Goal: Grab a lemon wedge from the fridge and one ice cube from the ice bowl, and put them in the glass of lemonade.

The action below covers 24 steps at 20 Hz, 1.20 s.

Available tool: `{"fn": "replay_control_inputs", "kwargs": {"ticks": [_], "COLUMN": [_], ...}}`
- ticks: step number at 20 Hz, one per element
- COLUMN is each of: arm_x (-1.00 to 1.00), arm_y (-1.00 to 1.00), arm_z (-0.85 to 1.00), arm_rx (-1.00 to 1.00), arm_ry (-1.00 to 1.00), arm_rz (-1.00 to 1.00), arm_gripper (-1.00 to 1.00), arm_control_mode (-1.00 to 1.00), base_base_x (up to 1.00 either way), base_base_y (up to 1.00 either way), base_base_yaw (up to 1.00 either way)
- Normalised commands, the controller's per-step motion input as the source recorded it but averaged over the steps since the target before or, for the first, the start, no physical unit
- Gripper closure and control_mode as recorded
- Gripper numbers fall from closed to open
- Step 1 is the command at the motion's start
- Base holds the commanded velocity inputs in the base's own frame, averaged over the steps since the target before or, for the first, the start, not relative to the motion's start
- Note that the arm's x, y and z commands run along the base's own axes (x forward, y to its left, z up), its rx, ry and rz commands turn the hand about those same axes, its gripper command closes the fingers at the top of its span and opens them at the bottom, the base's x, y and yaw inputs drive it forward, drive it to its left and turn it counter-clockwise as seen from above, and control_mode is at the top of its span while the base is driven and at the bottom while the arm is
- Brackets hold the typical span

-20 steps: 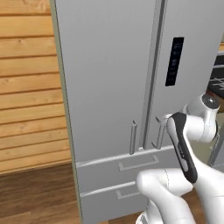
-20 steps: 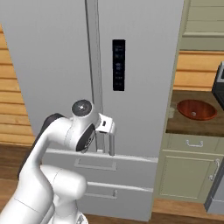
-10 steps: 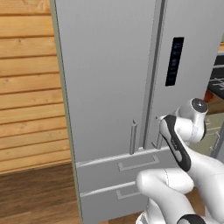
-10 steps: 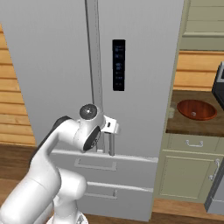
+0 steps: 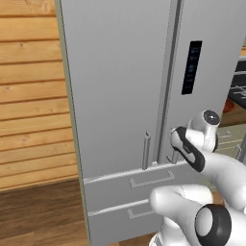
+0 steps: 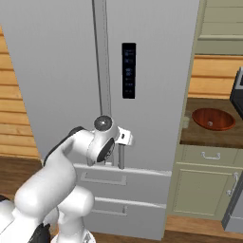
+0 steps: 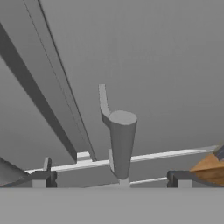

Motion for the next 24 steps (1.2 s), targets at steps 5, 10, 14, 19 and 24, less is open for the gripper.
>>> {"fn": "replay_control_inputs", "kwargs": {"ticks": [5, 10, 14, 19, 24], "arm_x": [0.34, 0.28, 0.44, 0.46, 0.34], "arm_y": [0.00, 0.00, -0.01, -0.20, -0.20], "arm_z": [-0.56, -0.24, -0.03, -0.09, -0.06], "arm_rx": [0.00, 0.00, 0.00, 0.00, 0.00], "arm_ry": [-0.01, 0.00, -0.01, -0.01, 0.00], "arm_rz": [0.00, 0.00, 0.00, 0.00, 0.00], "arm_gripper": [-1.00, -1.00, -1.00, -1.00, -1.00], "arm_control_mode": [-1.00, -1.00, -1.00, -1.00, -1.00], "base_base_x": [0.00, 0.00, 0.00, 0.00, 0.00], "base_base_y": [0.00, 0.00, 0.00, 0.00, 0.00], "base_base_yaw": [0.00, 0.00, 0.00, 0.00, 0.00]}}
